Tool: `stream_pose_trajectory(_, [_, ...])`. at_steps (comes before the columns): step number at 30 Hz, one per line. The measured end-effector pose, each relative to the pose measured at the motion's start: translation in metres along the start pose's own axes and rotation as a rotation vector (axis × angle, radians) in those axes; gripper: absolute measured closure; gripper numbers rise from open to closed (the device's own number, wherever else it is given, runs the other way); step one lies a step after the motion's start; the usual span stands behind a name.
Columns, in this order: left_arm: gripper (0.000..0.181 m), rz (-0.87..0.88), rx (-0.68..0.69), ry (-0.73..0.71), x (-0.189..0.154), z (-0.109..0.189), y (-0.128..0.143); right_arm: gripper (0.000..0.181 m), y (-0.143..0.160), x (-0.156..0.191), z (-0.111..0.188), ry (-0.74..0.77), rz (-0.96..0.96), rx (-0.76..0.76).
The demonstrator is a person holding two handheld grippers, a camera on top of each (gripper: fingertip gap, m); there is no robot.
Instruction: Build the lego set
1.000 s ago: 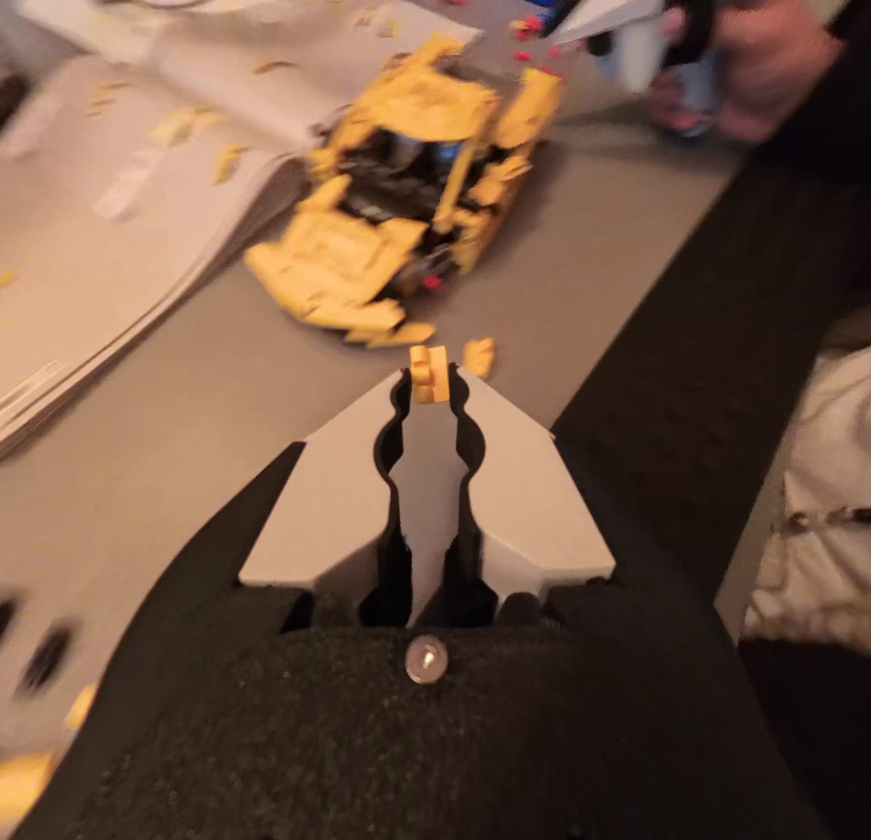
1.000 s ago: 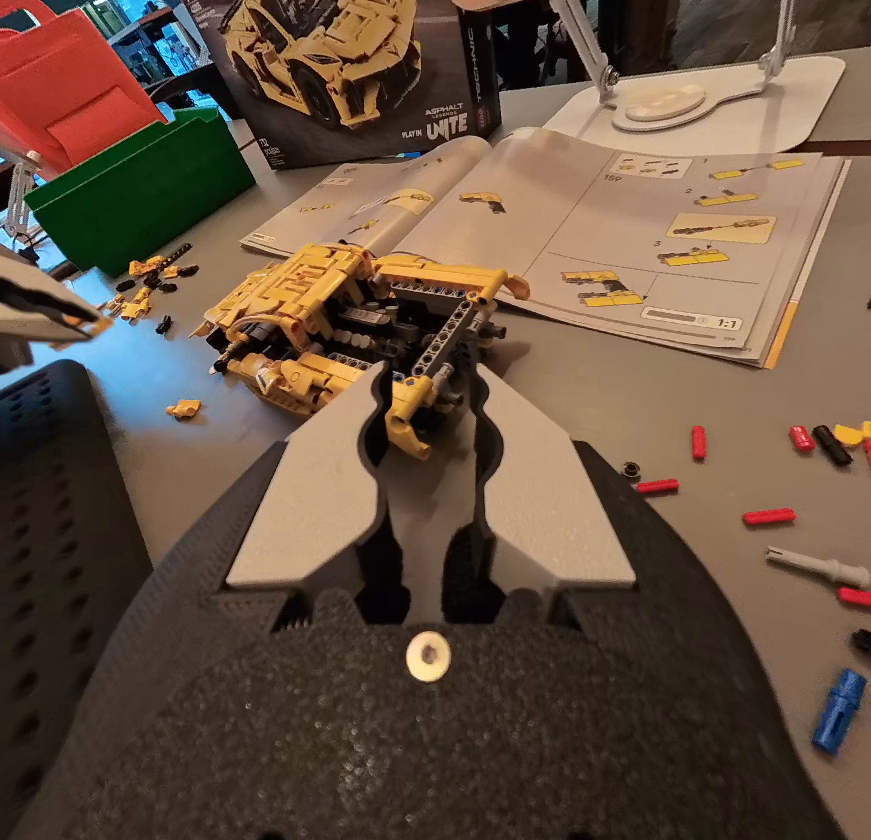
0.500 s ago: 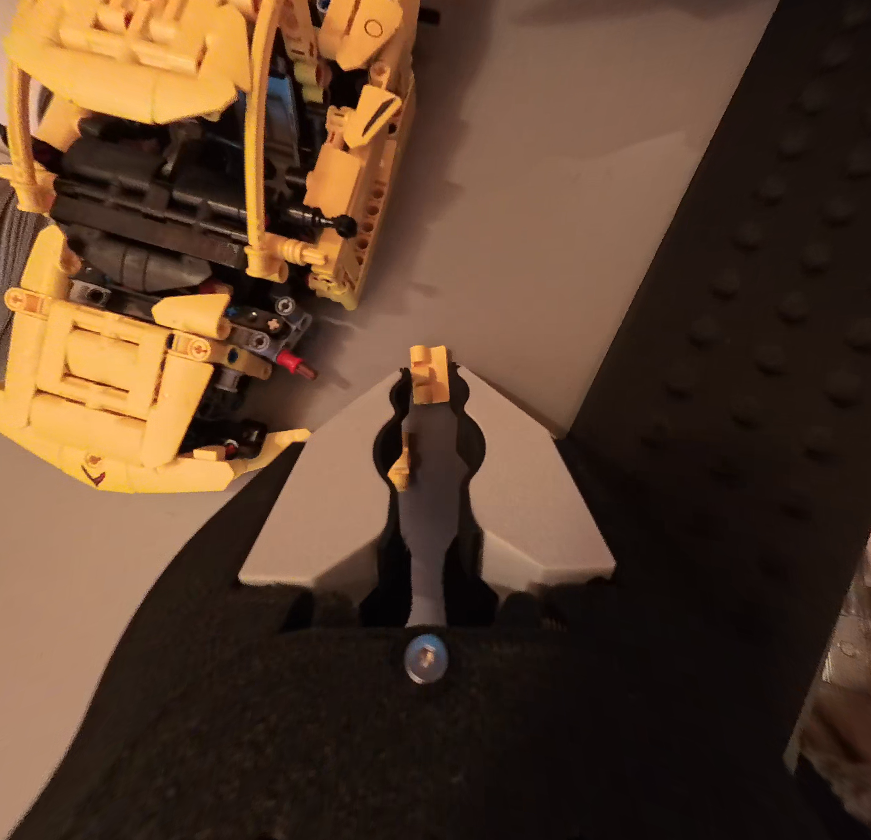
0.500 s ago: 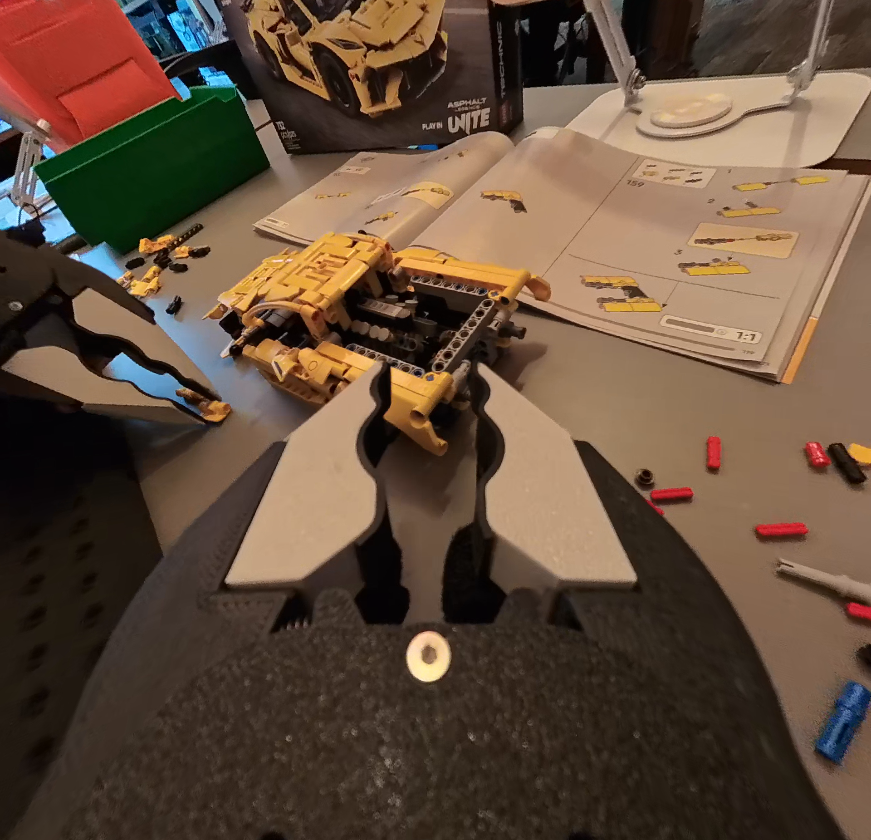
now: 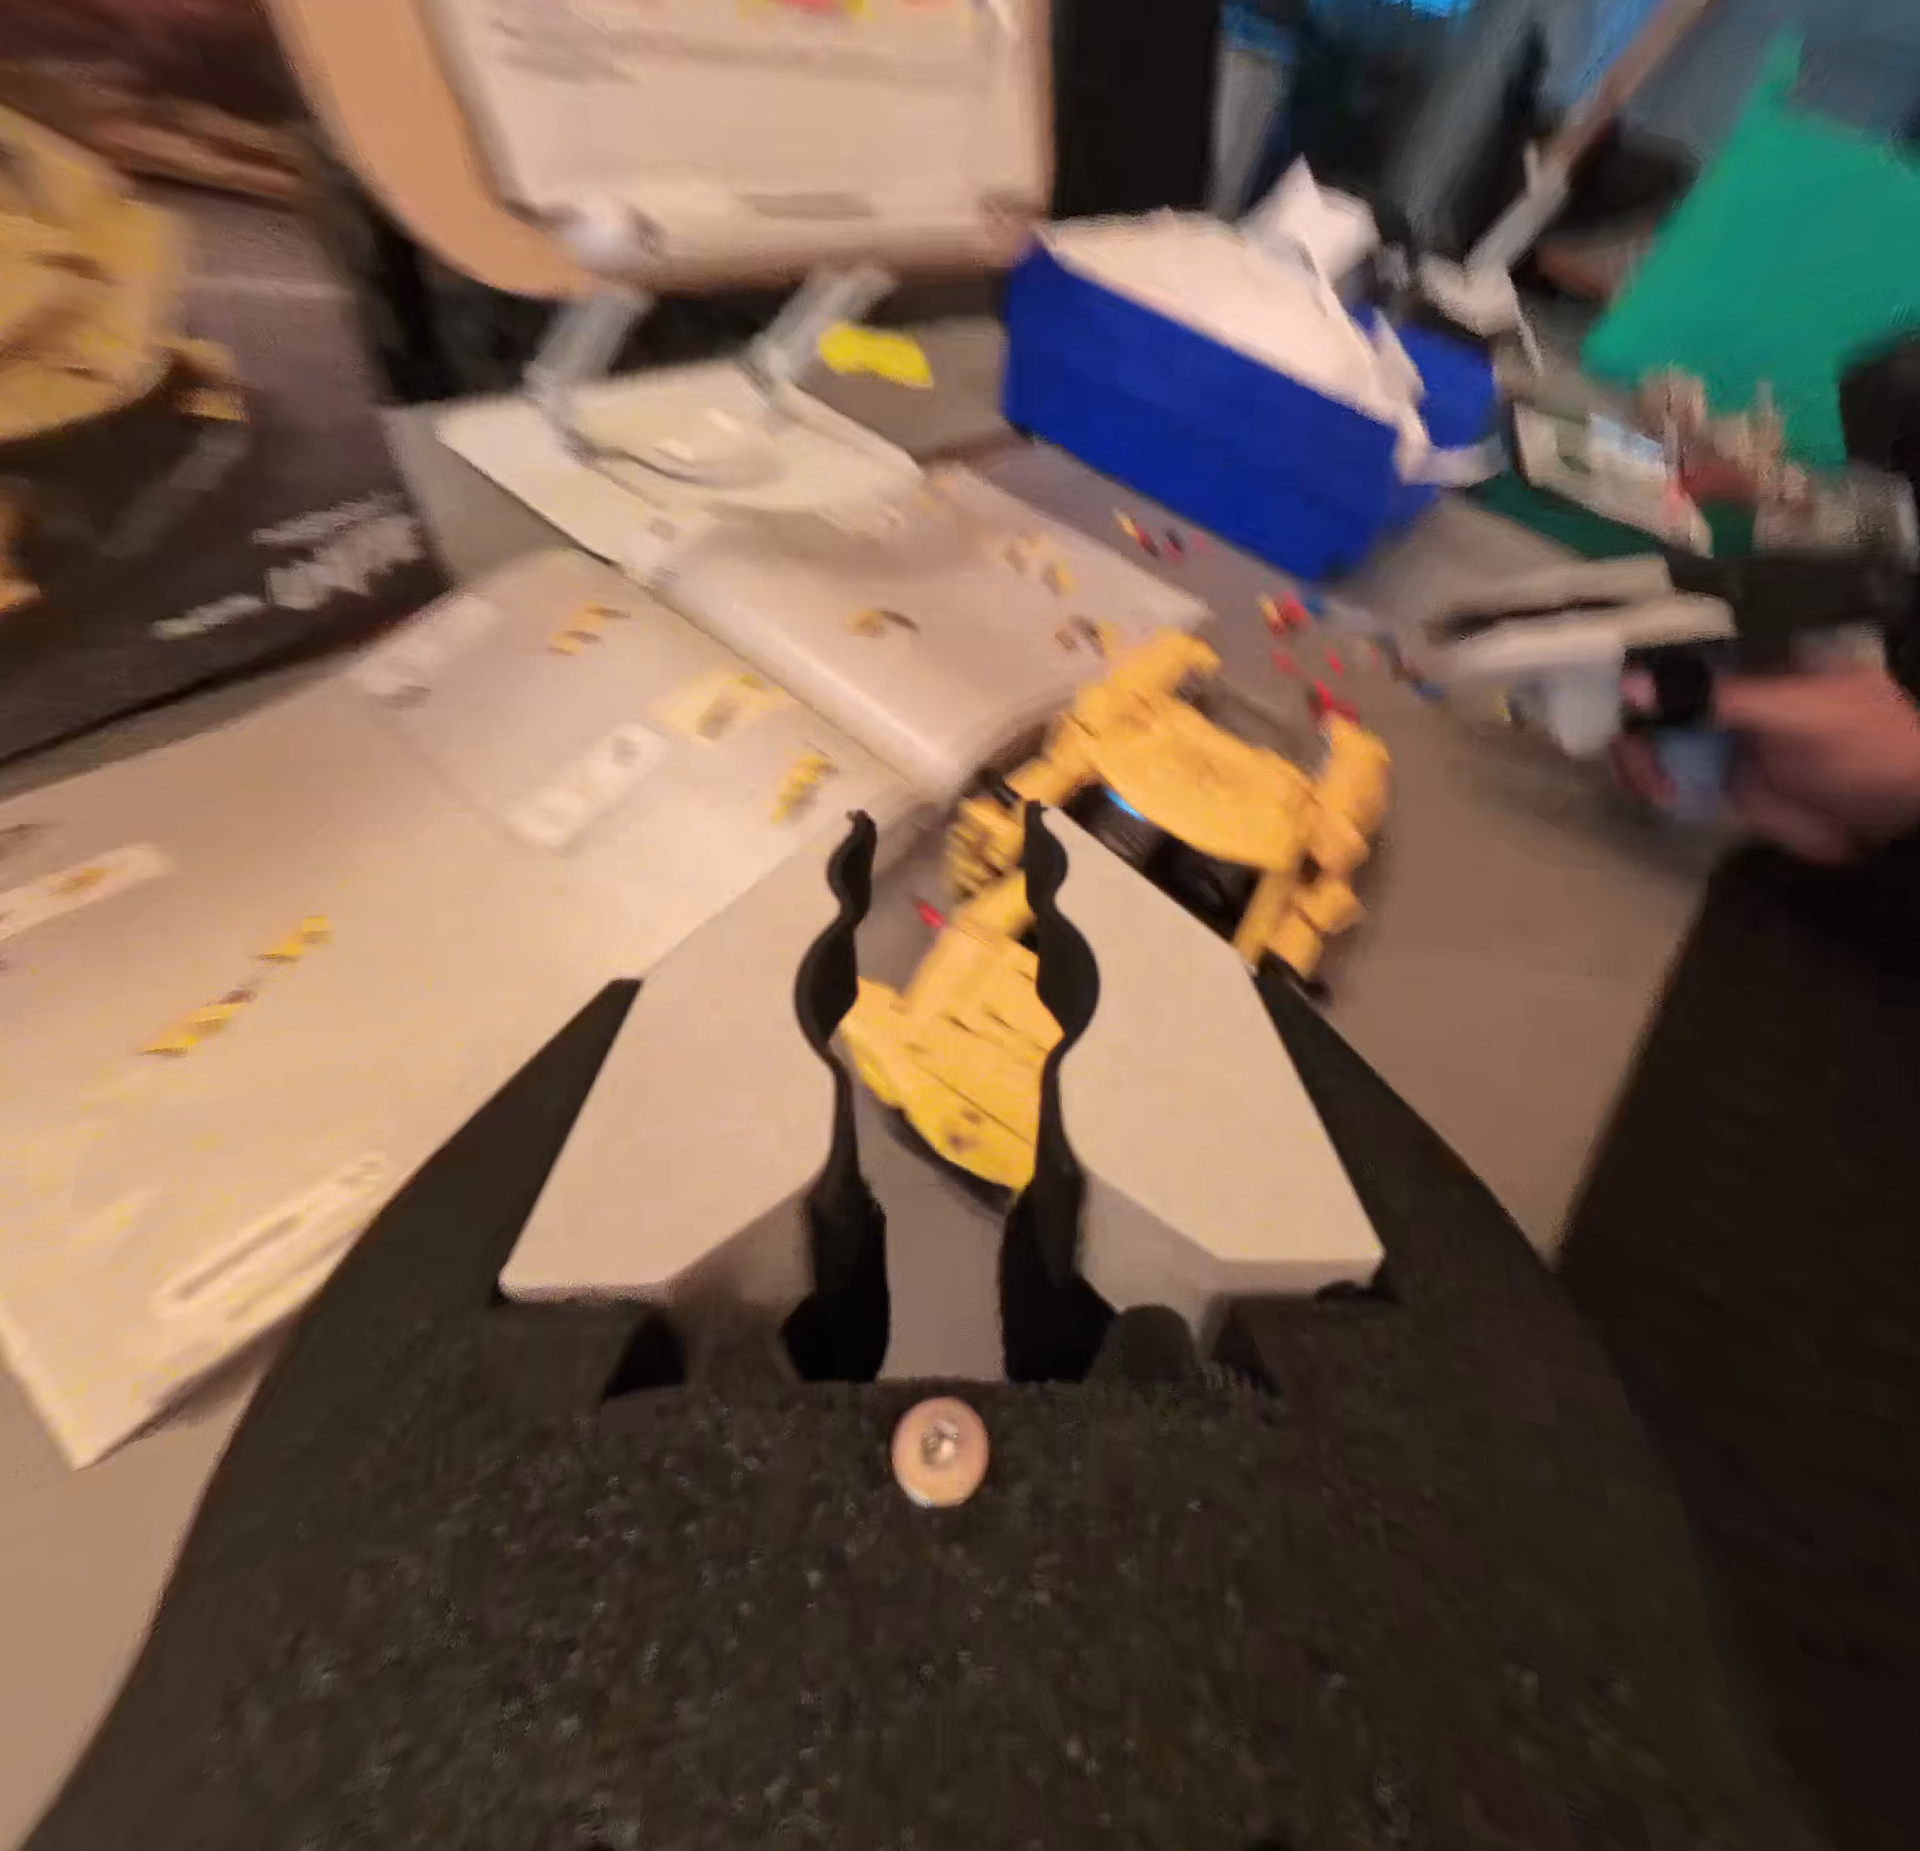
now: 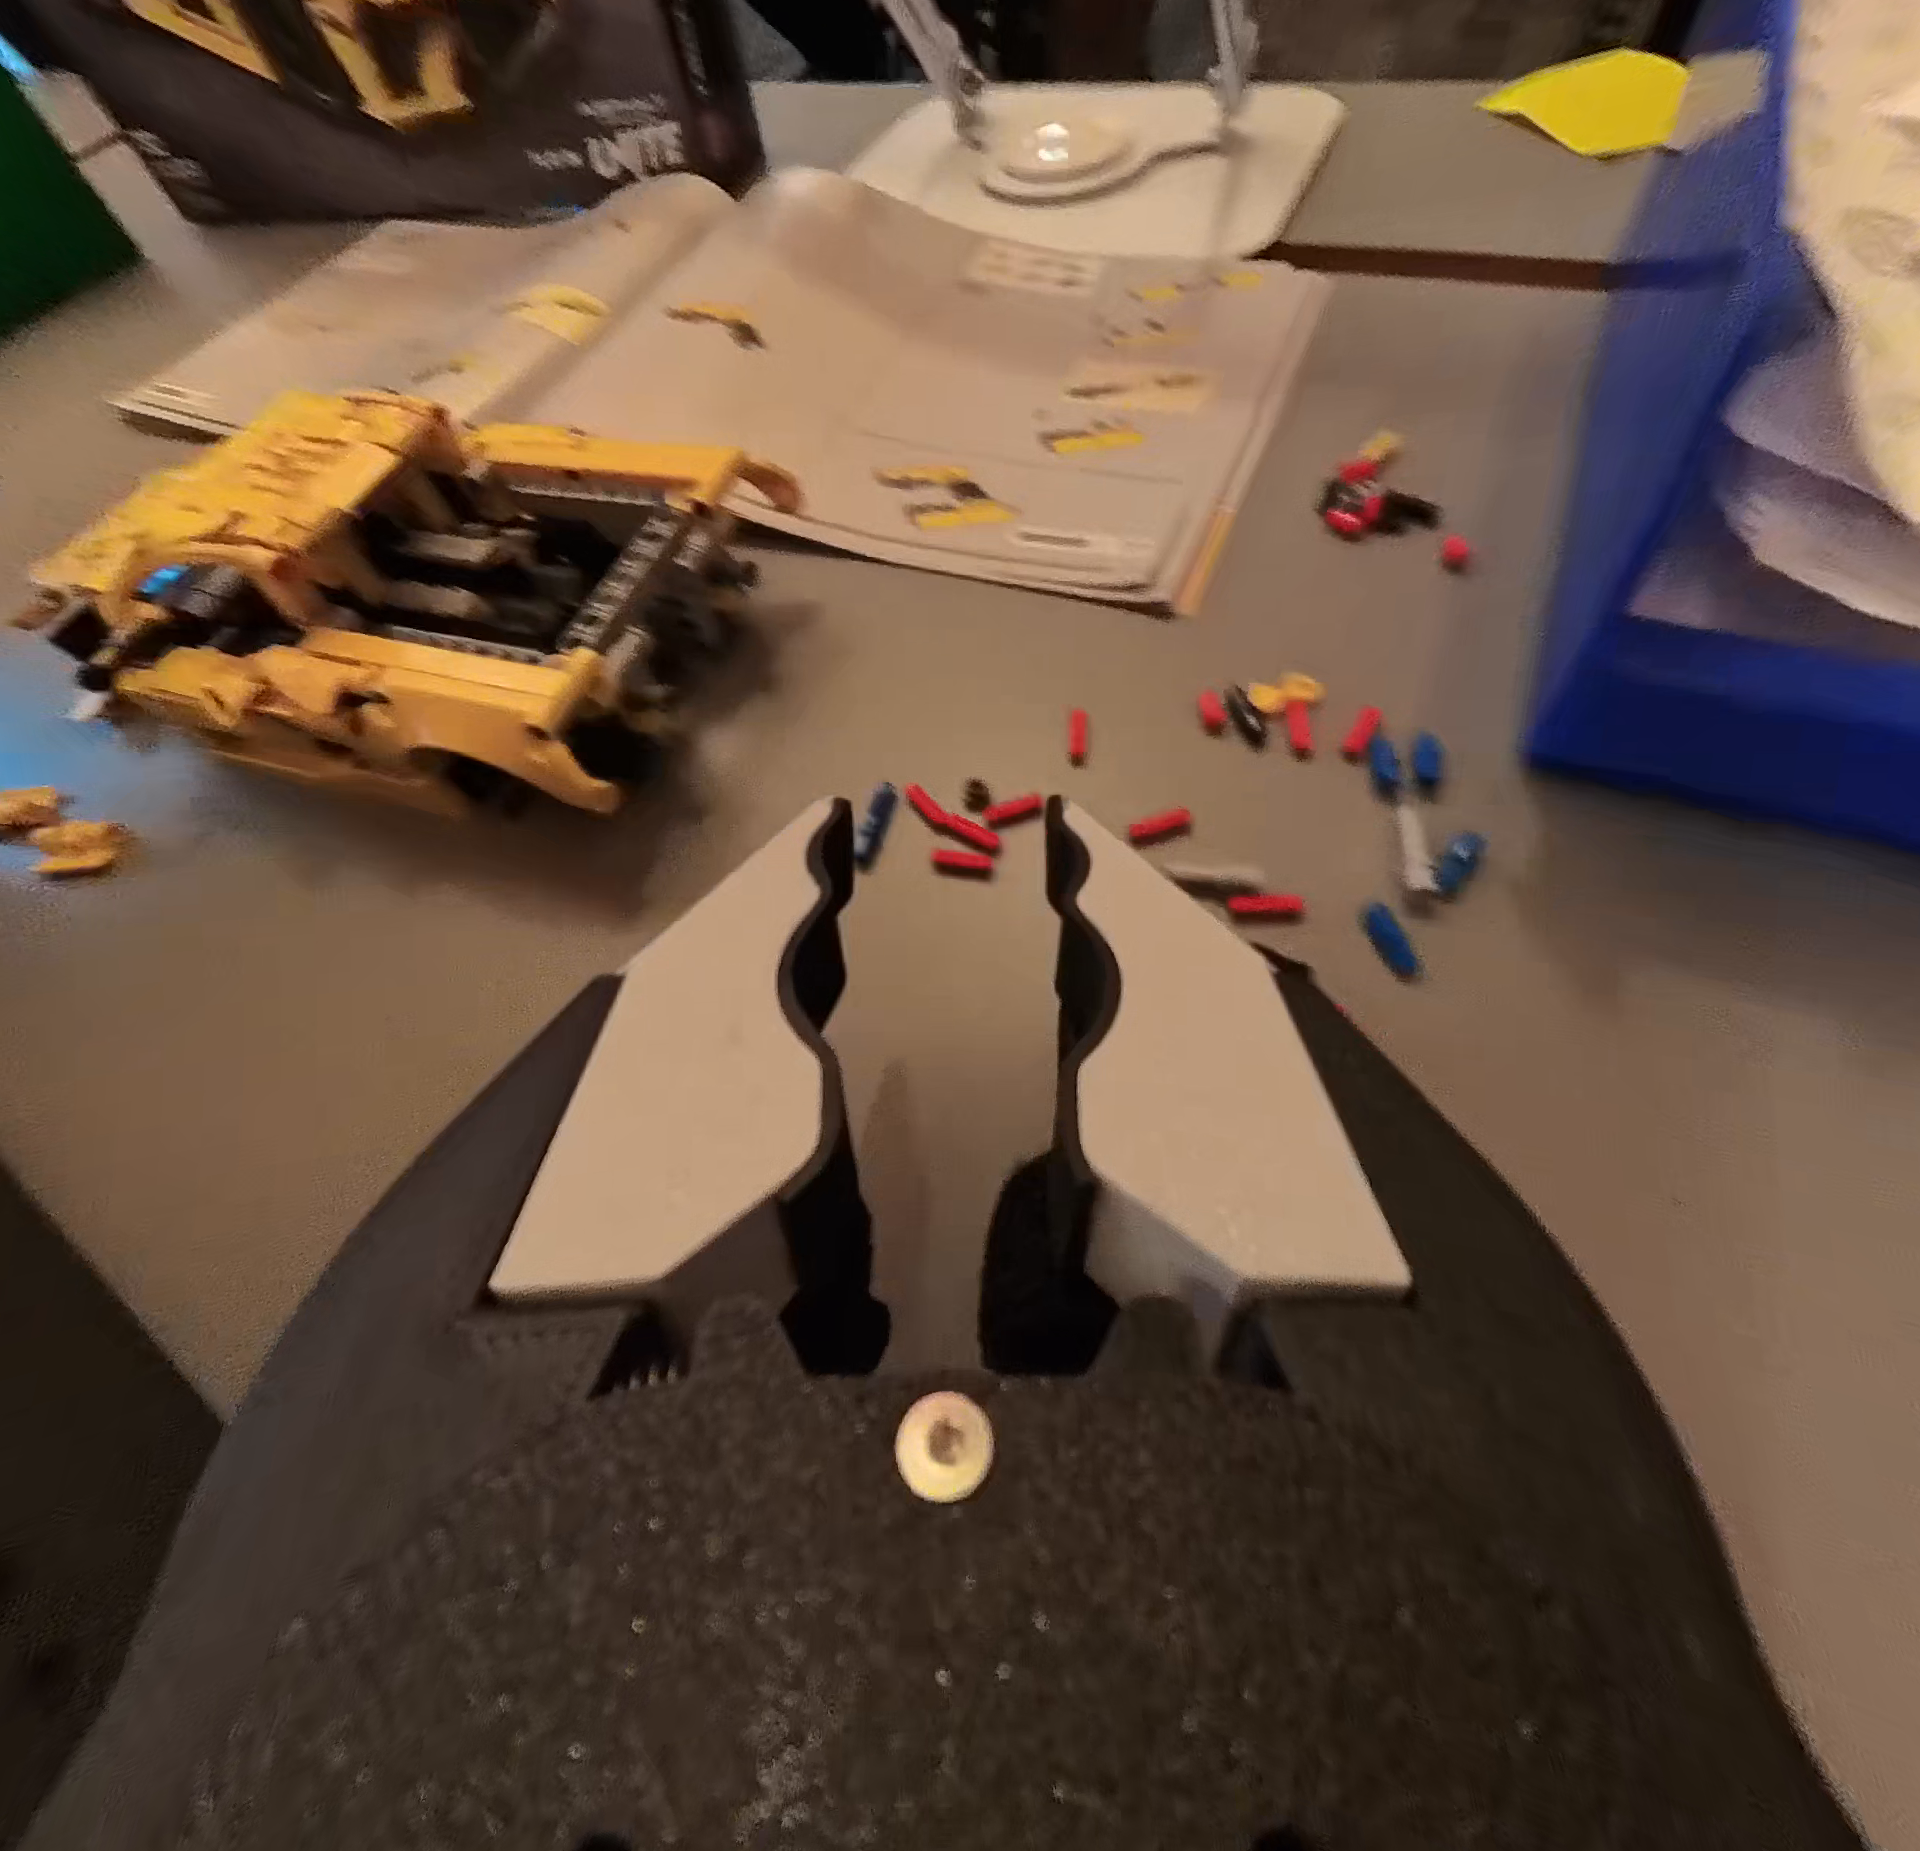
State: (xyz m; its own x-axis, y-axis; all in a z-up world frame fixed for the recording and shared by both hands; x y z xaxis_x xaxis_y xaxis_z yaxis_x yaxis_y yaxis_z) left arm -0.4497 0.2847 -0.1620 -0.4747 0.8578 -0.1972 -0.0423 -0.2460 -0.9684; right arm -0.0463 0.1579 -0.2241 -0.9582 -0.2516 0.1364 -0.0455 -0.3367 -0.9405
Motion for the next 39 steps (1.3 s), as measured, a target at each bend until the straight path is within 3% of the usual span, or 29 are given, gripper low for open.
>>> stream_pose_trajectory(4, [0.153, 0.193, -0.198, -0.149, 0.072, 0.011, -0.01, 0.145, 0.006, -0.013, -0.003, 0.011, -0.062, 0.056])
stream_pose_trajectory(6, [0.153, 0.193, -0.241, -0.233, 0.092, 0.016, -0.007, 0.147, 0.01, -0.011, -0.012, 0.009, -0.009, 0.104])
stream_pose_trajectory(8, [0.153, 0.162, -0.234, -0.287, 0.101, 0.018, 0.002, 0.149, 0.013, -0.019, -0.018, 0.101, 0.102, 0.163])
stream_pose_trajectory(11, [0.153, 0.137, -0.199, -0.3, 0.103, 0.021, 0.013, 0.154, 0.002, -0.03, -0.019, 0.146, 0.196, 0.116])
stream_pose_trajectory(20, [0.153, 0.055, -0.163, -0.283, 0.095, 0.015, 0.016, 0.145, 0.009, -0.048, -0.037, -0.025, 0.167, 0.268])
stream_pose_trajectory(24, [0.153, 0.042, -0.145, -0.277, 0.094, 0.013, 0.018, 0.166, 0.012, -0.049, -0.04, -0.027, 0.208, 0.279])
stream_pose_trajectory(28, [0.153, 0.039, -0.134, -0.259, 0.09, 0.01, 0.02, 0.166, 0.011, -0.044, -0.041, -0.054, 0.238, 0.292])
stream_pose_trajectory(31, [0.153, 0.012, -0.12, -0.264, 0.088, 0.008, 0.02, 0.166, 0.001, -0.021, -0.035, -0.14, 0.244, 0.266])
stream_pose_trajectory(34, [0.153, -0.014, -0.097, -0.276, 0.087, 0.006, 0.022, 0.166, -0.005, 0.036, -0.029, -0.348, 0.272, 0.254])
stream_pose_trajectory(39, [0.157, -0.075, -0.028, -0.365, 0.092, 0.007, 0.027, 0.166, 0.019, 0.121, -0.034, -0.547, 0.286, 0.398])
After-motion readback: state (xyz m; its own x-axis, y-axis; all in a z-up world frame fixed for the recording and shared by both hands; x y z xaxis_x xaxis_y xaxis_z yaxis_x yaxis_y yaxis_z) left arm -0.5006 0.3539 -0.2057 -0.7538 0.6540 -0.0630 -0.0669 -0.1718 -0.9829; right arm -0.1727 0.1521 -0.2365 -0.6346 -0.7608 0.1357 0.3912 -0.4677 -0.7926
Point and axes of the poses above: each gripper's, where its closed fingertips meet, z back along the fingers, y out of its underside, x = y × z across the jaws, the point moved 7 cm from there along z, back along the fingers, and after that the axes turned 9 degrees about -x, right-handed, at the moved point
